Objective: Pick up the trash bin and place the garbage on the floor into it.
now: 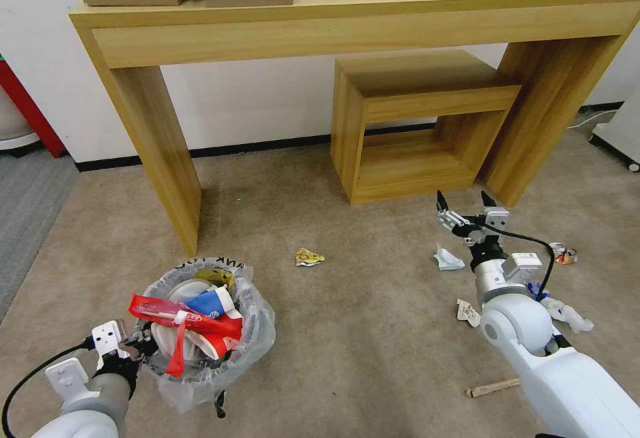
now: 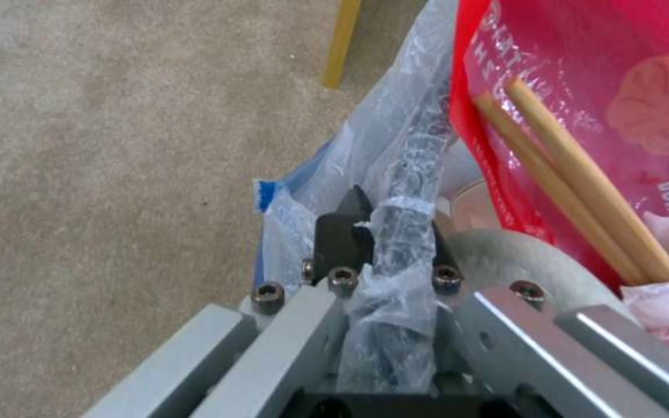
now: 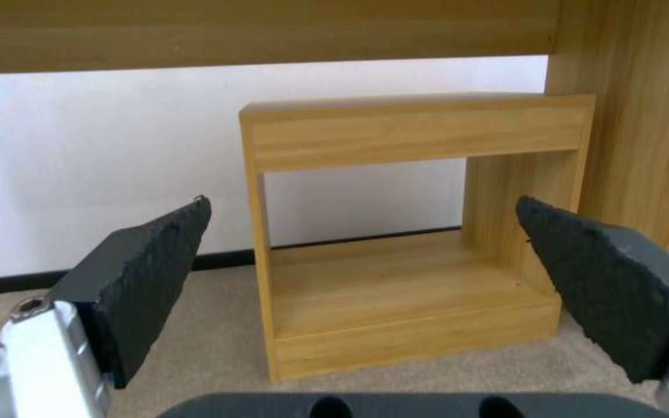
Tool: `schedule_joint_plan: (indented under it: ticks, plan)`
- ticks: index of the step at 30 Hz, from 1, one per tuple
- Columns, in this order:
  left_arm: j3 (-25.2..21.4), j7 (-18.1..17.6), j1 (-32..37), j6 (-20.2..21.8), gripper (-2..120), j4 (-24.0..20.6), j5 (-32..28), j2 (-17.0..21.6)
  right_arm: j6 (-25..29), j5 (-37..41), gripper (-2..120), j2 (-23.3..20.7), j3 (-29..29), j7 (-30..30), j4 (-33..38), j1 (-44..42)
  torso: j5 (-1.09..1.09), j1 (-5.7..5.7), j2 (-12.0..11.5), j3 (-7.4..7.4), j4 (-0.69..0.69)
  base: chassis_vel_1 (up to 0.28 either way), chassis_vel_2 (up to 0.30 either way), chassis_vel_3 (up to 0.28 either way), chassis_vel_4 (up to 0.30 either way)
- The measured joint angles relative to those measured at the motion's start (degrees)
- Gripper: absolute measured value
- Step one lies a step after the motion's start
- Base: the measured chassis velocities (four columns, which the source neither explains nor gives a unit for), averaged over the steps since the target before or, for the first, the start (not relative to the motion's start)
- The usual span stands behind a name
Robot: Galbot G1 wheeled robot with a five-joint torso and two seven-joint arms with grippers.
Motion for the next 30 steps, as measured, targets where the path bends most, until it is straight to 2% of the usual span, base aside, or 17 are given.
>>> schedule_joint_plan:
  ticks: [30]
  plan:
    - [-0.1,0.2,0.3,-0.3,1,-0.4,0.3,-0.5,0.2,0.0,100,-0.1,-0.6,-0.5,-0.1,0.2,-0.01,0.01,0.0,0.0,0.01,-0.067,0.072,0.072,-0.072]
